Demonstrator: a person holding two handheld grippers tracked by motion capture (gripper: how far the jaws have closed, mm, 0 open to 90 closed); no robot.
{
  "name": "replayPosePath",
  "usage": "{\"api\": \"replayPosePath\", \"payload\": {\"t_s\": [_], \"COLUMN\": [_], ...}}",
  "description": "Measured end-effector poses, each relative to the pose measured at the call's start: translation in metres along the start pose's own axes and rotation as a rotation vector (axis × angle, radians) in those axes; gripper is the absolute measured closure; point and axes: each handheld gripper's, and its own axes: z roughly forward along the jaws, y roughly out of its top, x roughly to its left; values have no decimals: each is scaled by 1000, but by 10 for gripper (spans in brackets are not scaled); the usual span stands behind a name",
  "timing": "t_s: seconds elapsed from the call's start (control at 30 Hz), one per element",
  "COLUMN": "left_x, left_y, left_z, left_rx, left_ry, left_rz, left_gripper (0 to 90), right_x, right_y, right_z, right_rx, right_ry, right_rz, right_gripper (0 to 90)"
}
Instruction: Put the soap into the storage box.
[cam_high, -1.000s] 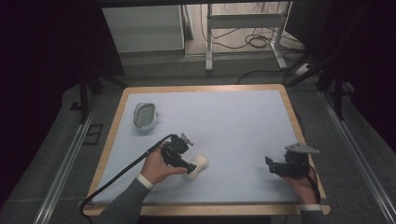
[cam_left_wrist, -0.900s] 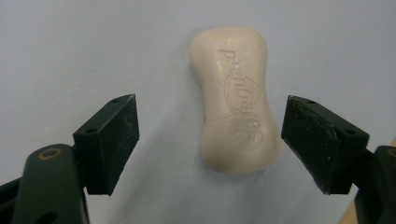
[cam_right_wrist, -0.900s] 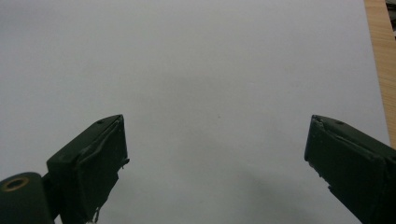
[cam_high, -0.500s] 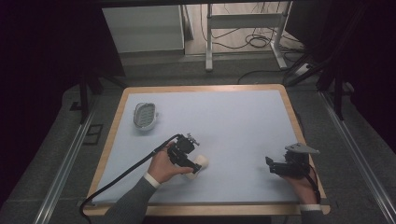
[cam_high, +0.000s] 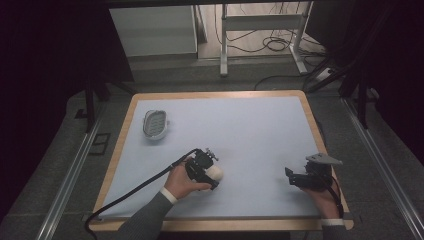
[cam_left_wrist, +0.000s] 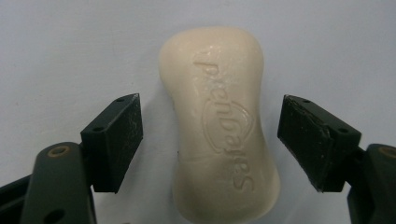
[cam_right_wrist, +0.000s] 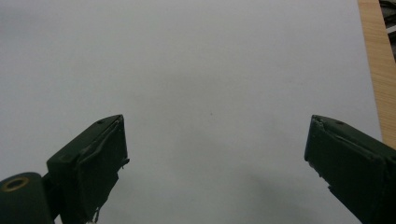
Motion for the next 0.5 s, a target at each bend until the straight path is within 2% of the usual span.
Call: {"api": "replayPosePath", "payload": {"t_s": [0.43,0.5], "left_x": [-3,-4], "left_y": [-2,-2], "left_z": [4,4], "left_rx": [8,5], "left_ry": [16,17], "left_rz": [11,14], "left_gripper": [331,379], "right_x": [0,0], "right_y": [0,0], "right_z": [0,1], "right_rx": [1,3], "right_ry": [-7,-9], "right_rz": [1,-2], "right_gripper": [56,56]}}
